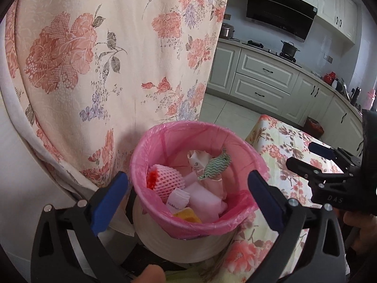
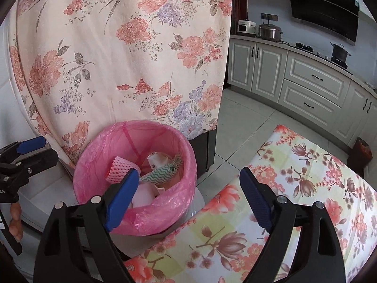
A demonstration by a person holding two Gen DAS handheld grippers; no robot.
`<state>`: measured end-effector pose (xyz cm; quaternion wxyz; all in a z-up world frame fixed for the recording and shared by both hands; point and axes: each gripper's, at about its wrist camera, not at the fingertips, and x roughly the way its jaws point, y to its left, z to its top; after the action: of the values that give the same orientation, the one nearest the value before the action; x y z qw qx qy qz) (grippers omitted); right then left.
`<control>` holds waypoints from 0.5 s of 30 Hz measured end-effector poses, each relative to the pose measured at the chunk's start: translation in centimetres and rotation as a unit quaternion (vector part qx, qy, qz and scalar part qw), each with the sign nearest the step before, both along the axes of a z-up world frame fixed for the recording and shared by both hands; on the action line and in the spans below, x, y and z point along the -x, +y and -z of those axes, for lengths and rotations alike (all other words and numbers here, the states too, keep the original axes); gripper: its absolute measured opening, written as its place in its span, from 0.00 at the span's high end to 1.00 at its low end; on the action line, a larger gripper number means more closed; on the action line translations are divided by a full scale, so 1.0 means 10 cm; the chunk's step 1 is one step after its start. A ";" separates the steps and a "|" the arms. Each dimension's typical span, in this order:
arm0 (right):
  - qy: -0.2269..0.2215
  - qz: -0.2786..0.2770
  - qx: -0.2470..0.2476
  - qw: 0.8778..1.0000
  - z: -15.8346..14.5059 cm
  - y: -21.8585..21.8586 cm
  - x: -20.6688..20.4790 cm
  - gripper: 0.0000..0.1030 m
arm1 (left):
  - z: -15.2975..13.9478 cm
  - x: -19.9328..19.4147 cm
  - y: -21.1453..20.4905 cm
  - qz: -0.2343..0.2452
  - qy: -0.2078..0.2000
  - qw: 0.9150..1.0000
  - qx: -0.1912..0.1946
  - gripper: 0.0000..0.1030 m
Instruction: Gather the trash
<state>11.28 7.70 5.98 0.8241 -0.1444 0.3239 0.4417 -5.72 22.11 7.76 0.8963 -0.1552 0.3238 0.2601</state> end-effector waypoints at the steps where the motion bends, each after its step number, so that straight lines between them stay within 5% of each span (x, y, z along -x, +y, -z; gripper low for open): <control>1: 0.001 0.001 0.002 1.000 0.01 -0.02 0.02 0.16 | 0.01 0.01 -0.02 -0.002 0.002 1.000 0.001 0.04; 15: 0.009 -0.004 0.002 1.000 0.11 -0.13 0.23 0.15 | 0.17 0.16 -0.12 -0.014 0.022 1.000 0.014 0.04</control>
<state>8.94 6.41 4.90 0.8192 -0.1432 0.3314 0.4457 -7.35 20.91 6.07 0.8828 -0.1667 0.3451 0.2717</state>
